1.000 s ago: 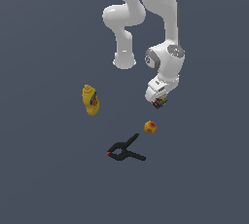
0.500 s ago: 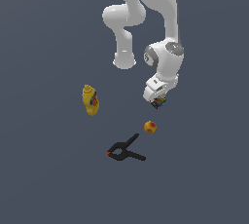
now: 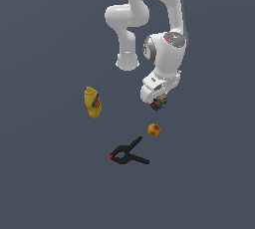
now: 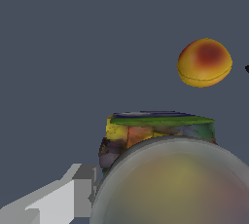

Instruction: Pick up a designated object from a clutter of objects.

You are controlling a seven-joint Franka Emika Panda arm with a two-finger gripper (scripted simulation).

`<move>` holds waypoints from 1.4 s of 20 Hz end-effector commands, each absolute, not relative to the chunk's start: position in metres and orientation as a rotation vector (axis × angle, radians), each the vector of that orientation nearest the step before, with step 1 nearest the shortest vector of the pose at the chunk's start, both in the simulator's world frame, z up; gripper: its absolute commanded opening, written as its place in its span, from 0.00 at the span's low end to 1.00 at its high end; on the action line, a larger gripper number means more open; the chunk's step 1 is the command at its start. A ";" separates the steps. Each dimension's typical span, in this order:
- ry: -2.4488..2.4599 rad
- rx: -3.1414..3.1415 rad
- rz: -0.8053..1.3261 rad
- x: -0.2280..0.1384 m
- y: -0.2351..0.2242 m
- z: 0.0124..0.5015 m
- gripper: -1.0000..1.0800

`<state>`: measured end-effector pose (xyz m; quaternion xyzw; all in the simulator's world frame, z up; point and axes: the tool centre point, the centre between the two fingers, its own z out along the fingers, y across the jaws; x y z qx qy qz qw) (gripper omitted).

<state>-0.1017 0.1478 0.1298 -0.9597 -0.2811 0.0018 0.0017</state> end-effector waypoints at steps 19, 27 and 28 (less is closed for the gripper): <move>-0.882 -3.012 0.000 0.010 0.031 0.296 0.00; -0.882 -3.014 0.000 0.045 -0.003 0.345 0.00; -0.882 -3.015 0.000 0.049 -0.006 0.350 0.00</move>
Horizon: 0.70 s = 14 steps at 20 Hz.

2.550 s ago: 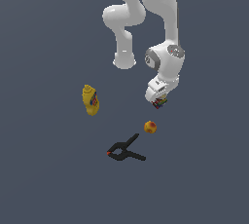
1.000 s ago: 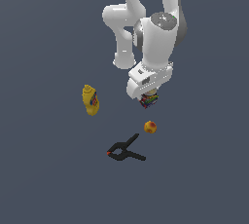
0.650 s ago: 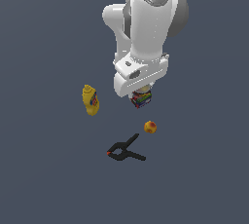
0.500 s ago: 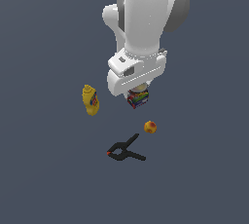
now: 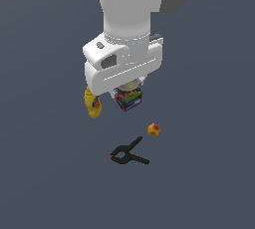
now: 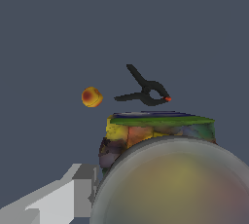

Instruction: Pick up a designated object from a clutter of objects.

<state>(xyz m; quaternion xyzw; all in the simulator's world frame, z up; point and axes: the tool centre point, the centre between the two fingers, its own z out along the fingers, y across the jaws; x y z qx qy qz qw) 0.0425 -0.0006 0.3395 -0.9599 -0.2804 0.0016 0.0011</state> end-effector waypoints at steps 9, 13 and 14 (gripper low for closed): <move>-0.882 -3.015 0.000 0.077 -0.031 0.386 0.00; -0.882 -3.015 0.000 0.084 -0.037 0.394 0.00; -0.882 -3.015 0.000 0.085 -0.038 0.396 0.00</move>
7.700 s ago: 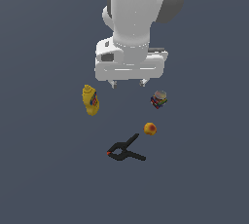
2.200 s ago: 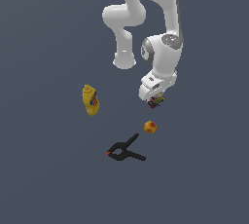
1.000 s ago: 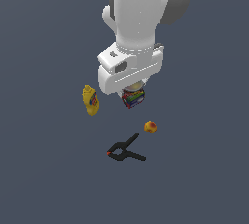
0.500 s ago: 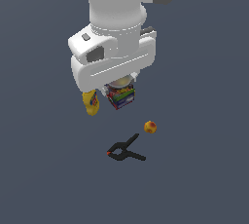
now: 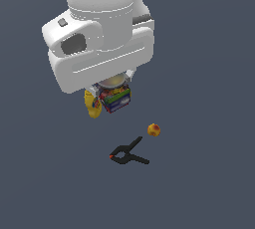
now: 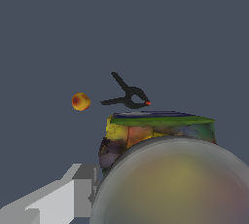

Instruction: Pick up a designated object from a clutter of objects.

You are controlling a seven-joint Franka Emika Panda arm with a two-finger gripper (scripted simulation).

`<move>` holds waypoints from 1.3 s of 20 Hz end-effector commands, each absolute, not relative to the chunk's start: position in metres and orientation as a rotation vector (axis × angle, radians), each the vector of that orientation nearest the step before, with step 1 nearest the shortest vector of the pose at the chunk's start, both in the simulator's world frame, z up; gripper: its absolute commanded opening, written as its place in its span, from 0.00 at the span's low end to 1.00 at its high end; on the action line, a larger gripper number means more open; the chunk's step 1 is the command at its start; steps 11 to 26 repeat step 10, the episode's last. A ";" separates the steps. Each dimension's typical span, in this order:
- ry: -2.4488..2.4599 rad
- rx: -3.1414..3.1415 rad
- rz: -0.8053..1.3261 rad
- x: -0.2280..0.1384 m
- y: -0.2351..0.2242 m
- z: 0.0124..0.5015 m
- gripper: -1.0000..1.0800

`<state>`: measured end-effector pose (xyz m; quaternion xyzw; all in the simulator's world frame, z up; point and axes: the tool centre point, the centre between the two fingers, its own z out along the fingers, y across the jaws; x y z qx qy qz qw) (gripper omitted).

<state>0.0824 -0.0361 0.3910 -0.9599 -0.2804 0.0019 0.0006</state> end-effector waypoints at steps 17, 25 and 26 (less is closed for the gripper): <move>-0.882 -3.015 0.000 0.090 -0.041 0.401 0.00; -0.882 -3.015 0.000 0.090 -0.041 0.401 0.00; -0.882 -3.015 0.000 0.090 -0.041 0.401 0.00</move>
